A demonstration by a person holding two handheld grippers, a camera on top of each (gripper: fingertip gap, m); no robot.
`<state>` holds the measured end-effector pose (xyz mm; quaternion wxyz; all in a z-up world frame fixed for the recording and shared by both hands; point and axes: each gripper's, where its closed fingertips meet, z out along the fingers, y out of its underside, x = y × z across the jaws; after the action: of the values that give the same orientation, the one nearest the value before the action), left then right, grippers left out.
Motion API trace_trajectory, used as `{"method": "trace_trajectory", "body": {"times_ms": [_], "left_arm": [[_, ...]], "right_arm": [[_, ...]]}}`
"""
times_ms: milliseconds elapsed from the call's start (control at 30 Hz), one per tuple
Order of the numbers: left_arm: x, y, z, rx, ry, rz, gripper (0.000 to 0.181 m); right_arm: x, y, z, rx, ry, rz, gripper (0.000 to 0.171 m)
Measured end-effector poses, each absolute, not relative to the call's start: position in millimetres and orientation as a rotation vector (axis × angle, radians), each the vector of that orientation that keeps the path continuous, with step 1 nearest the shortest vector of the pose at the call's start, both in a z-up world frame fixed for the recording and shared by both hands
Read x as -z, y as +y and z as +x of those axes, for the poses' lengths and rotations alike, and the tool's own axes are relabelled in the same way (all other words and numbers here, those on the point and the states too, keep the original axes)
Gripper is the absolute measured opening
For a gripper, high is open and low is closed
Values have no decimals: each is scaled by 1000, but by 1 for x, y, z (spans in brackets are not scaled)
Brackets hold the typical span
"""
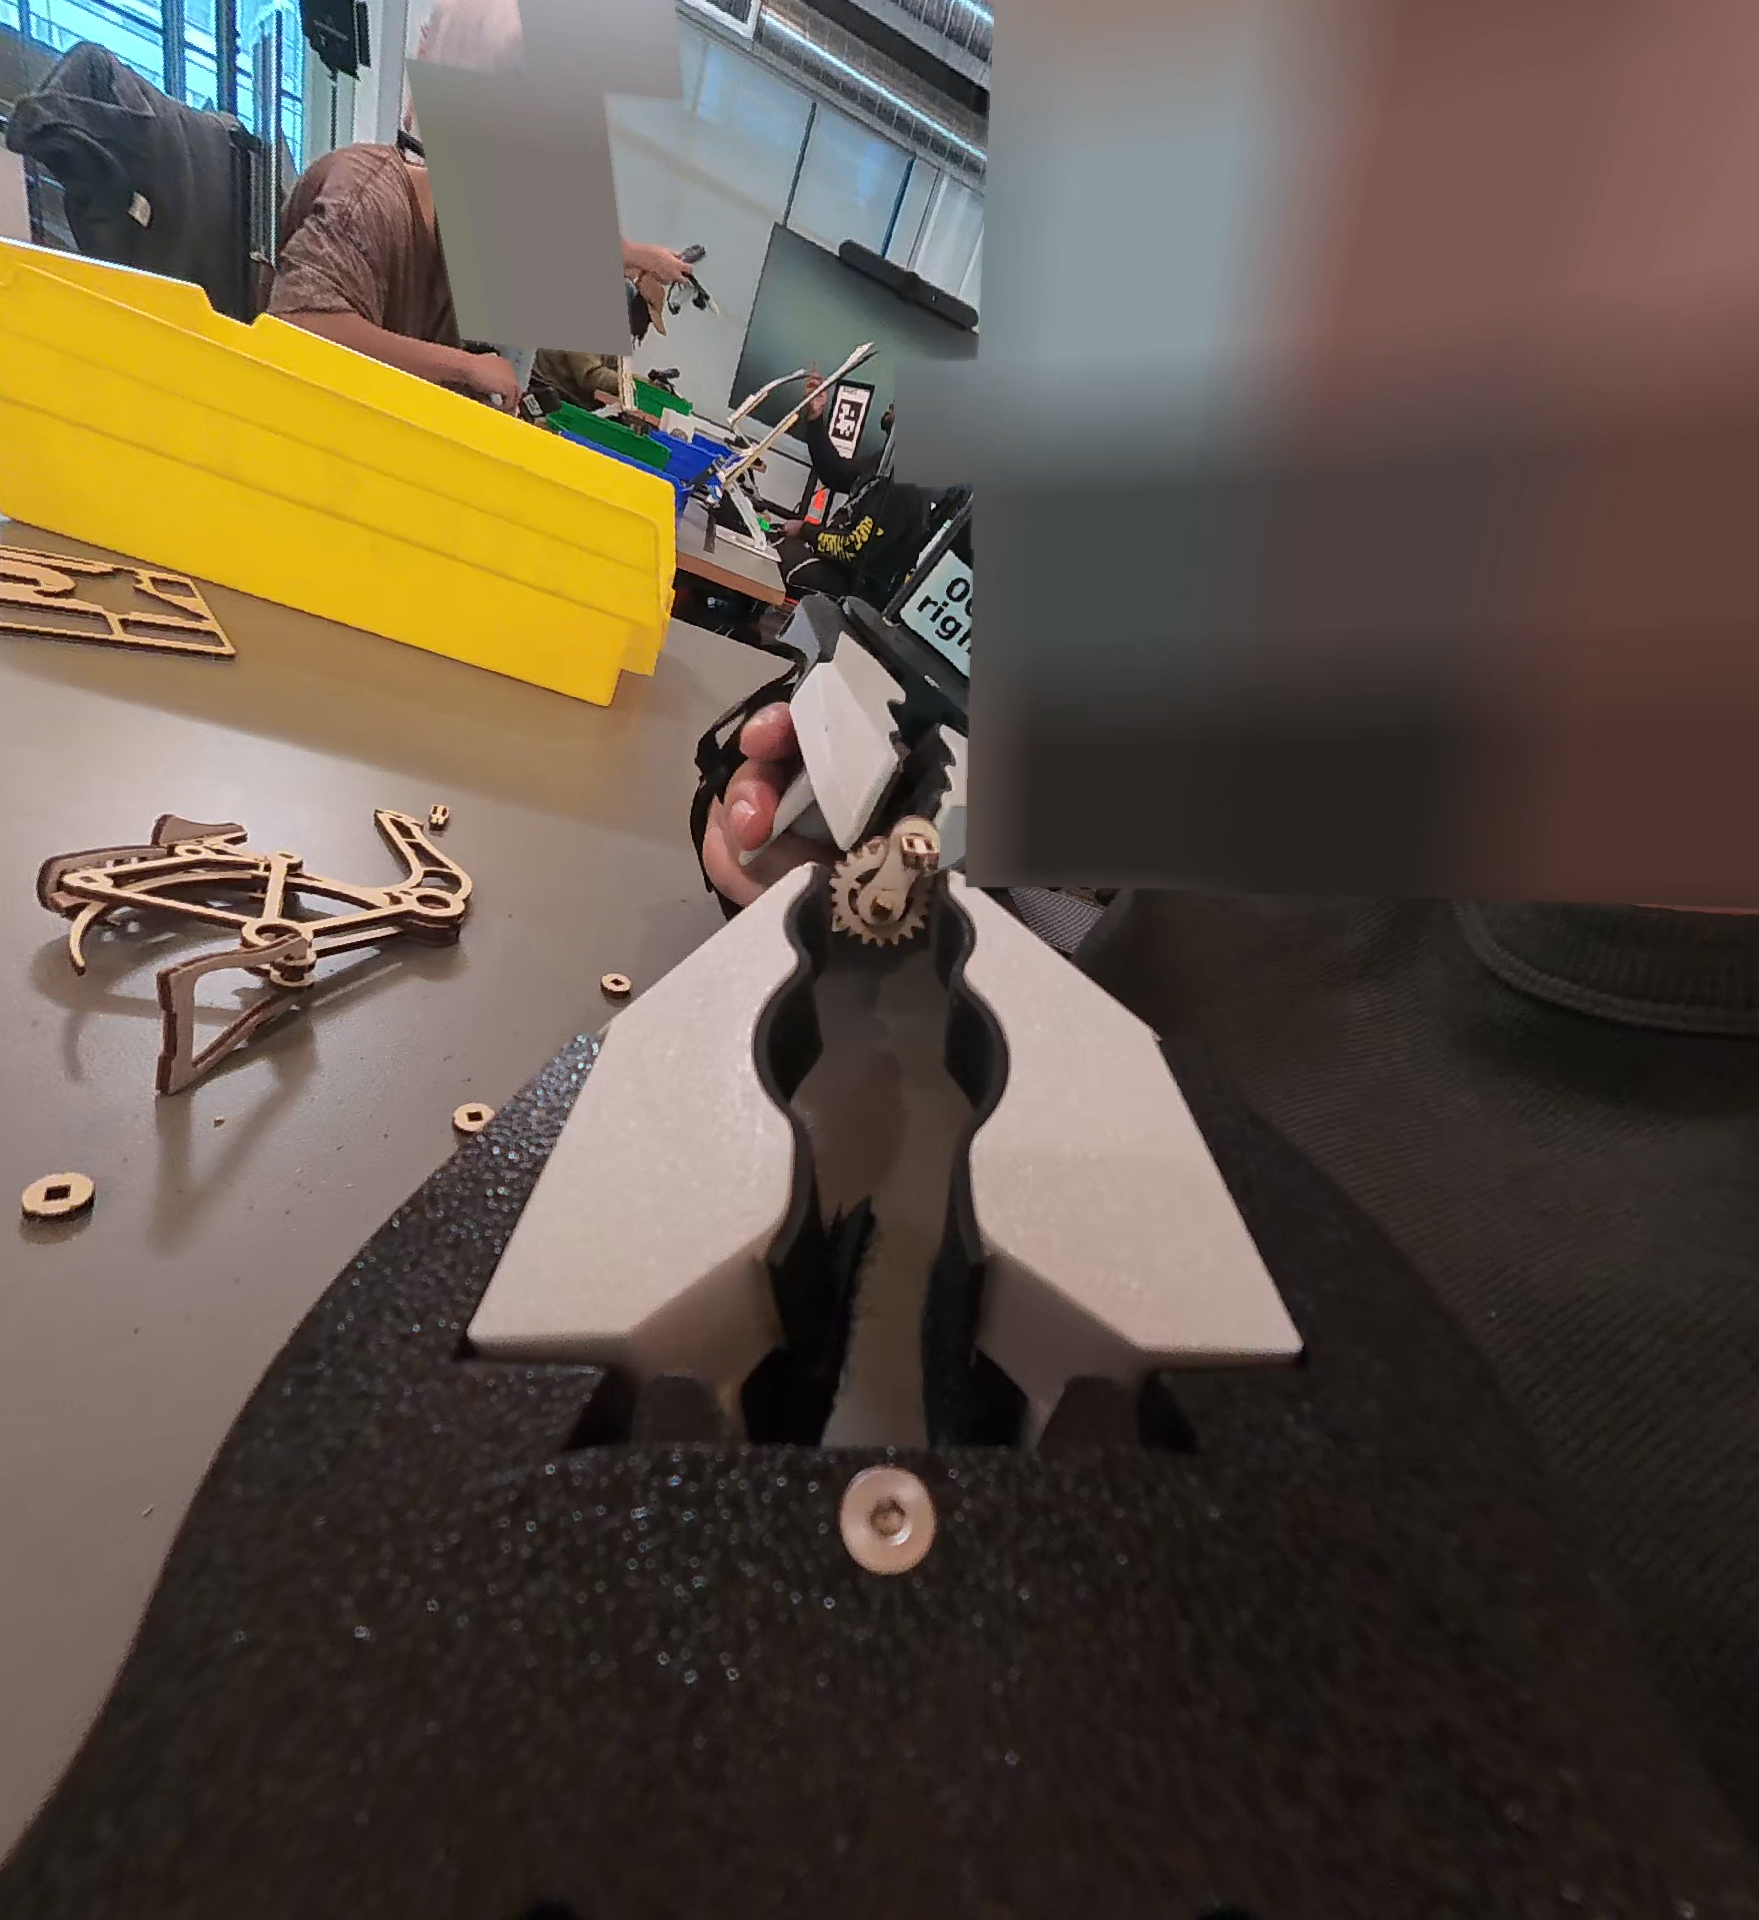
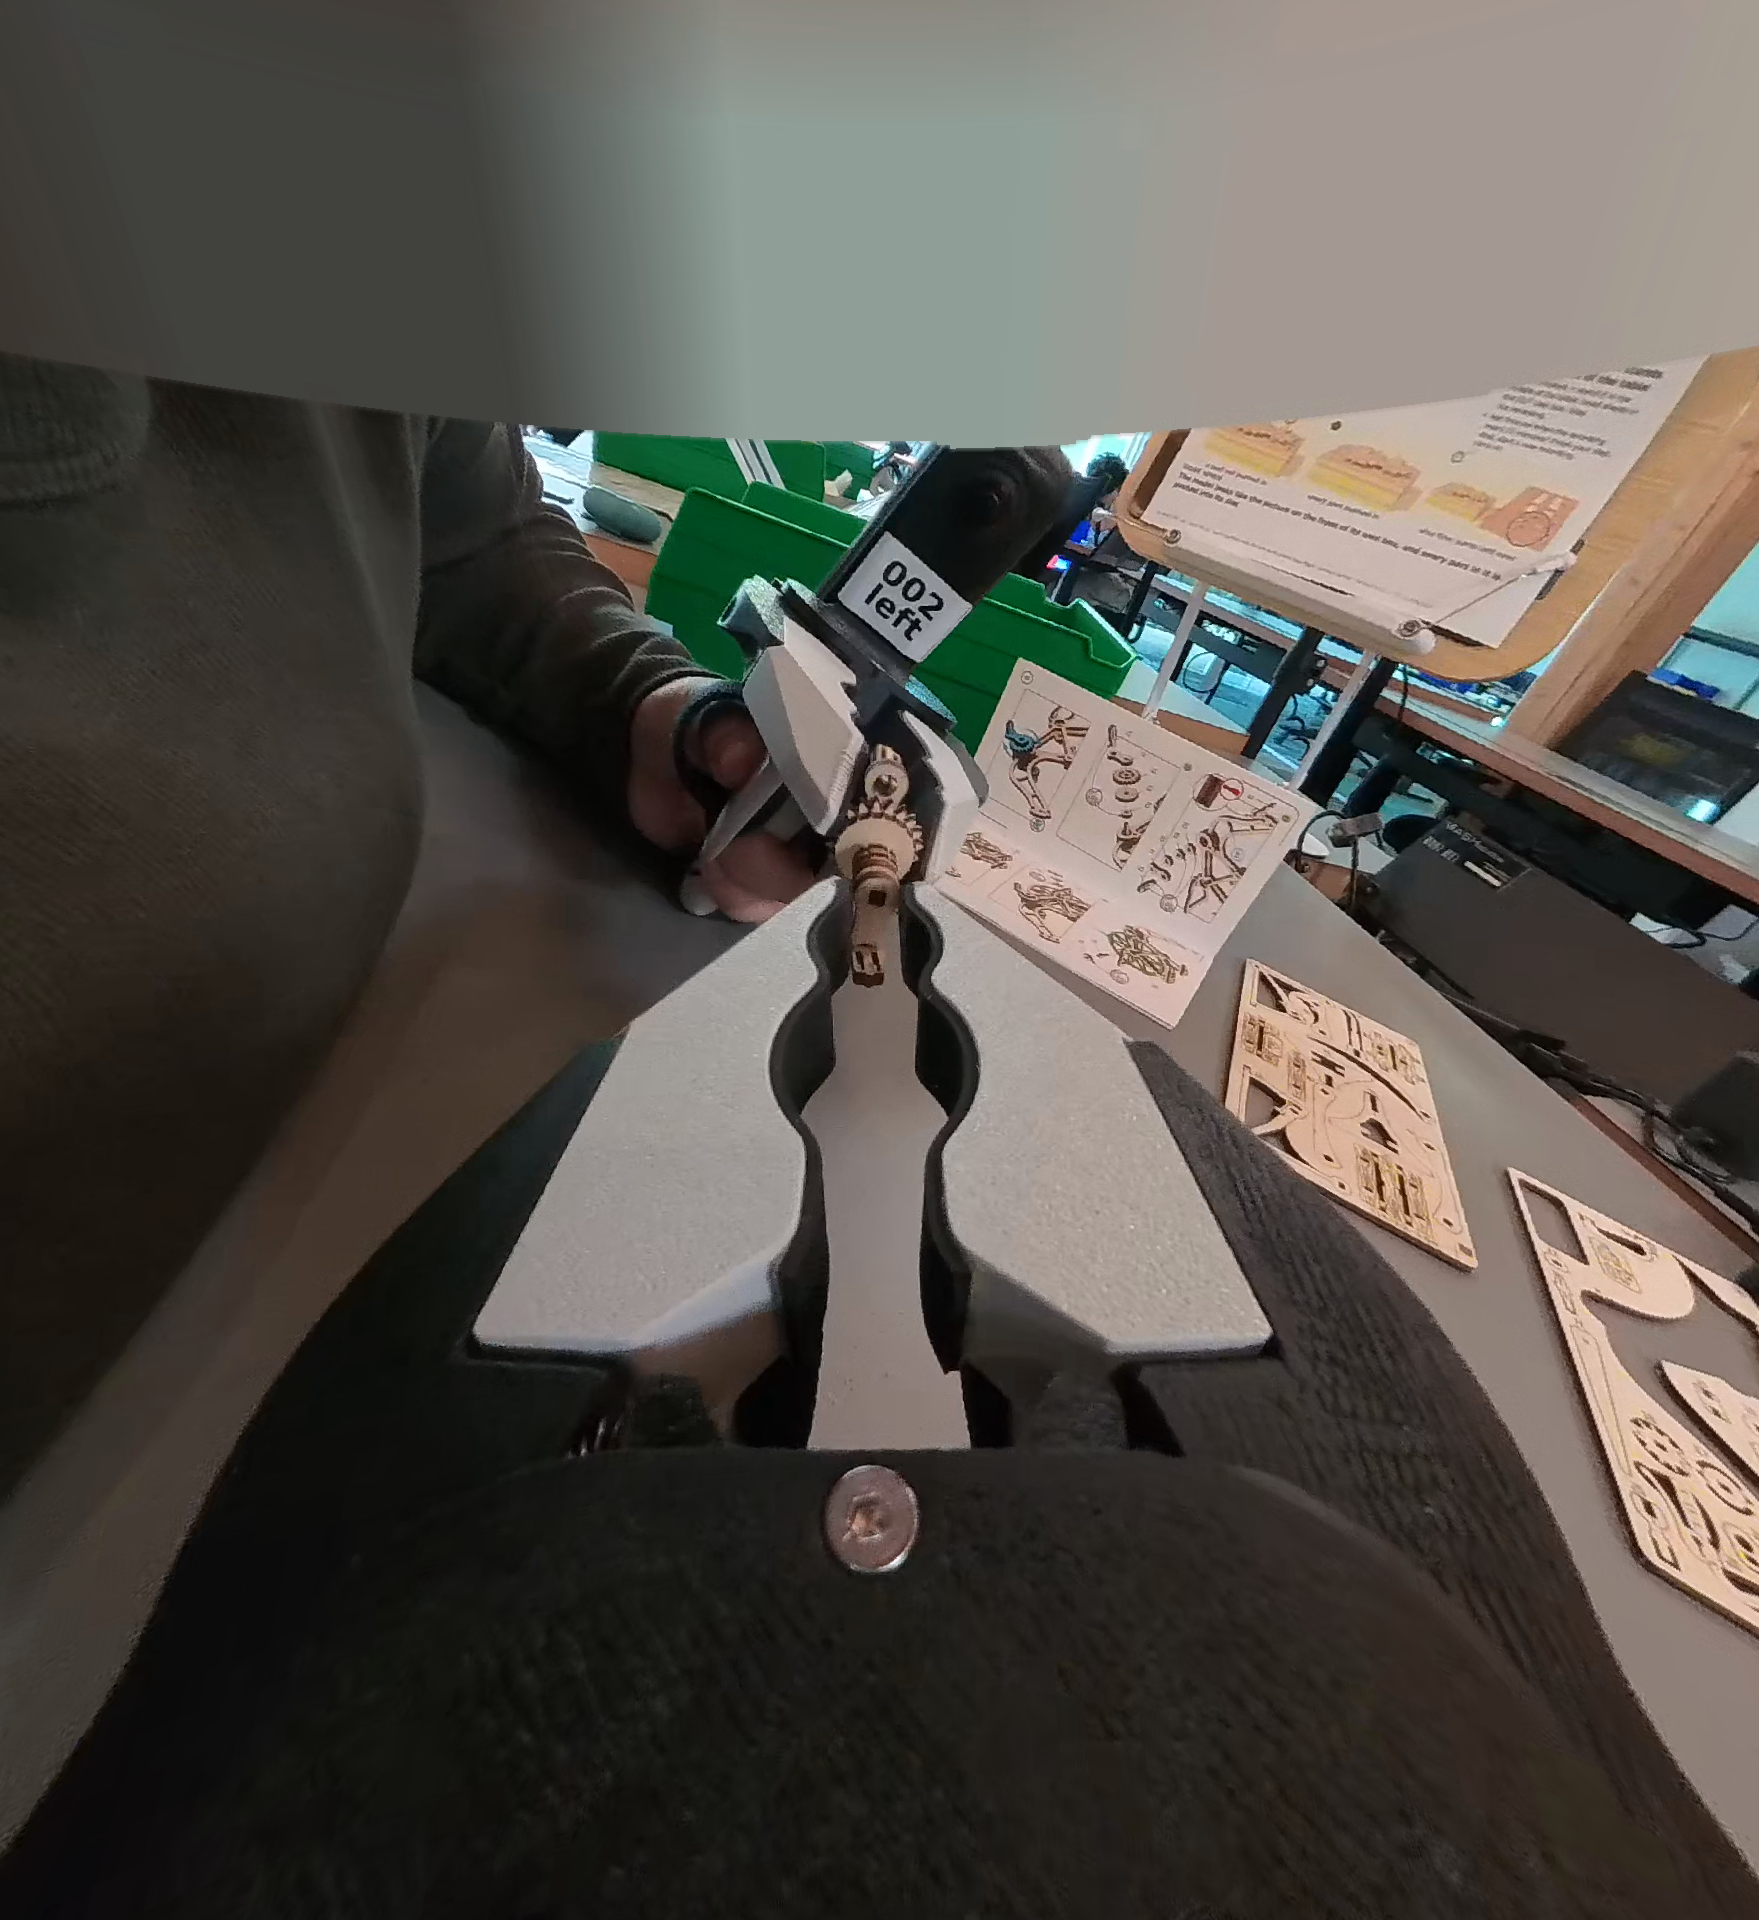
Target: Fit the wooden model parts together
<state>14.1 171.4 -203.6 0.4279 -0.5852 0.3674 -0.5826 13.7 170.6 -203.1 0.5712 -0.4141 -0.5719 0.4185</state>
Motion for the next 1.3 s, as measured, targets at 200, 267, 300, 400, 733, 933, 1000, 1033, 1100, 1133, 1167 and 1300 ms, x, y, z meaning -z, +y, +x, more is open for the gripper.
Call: {"method": "trace_trajectory", "body": {"times_ms": [200,267,300,400,733,933,1000,1033,1100,1133,1167,1300], "left_arm": [[208,172,16,1403,934,-1487,16],[212,171,18,1395,949,-1520,16],[213,169,19,1405,961,-1525,17],[213,170,19,1405,958,-1530,16],[214,169,19,1389,968,-1535,16],[215,169,21,1371,976,-1538,16],[215,171,22,1335,996,-1523,16],[215,174,24,1287,1012,-1506,17],[214,180,28,1195,1029,-1469,17],[214,184,31,1153,1036,-1459,18],[215,189,34,1104,1035,-1465,19],[219,226,37,822,1049,-1466,56]], "right_arm": [[205,173,14,-1007,-1342,-1013,6],[205,173,15,-993,-1343,-1018,6],[204,173,15,-988,-1343,-1015,6],[204,173,15,-982,-1347,-1013,6],[208,172,16,-977,-1366,-1023,6],[208,171,17,-971,-1380,-1000,6],[209,173,19,-946,-1405,-990,6],[210,175,21,-915,-1425,-990,6],[209,182,26,-851,-1441,-985,6],[209,185,29,-819,-1446,-983,6],[209,191,32,-776,-1447,-984,6],[216,243,61,-489,-1396,-1035,6]]}}
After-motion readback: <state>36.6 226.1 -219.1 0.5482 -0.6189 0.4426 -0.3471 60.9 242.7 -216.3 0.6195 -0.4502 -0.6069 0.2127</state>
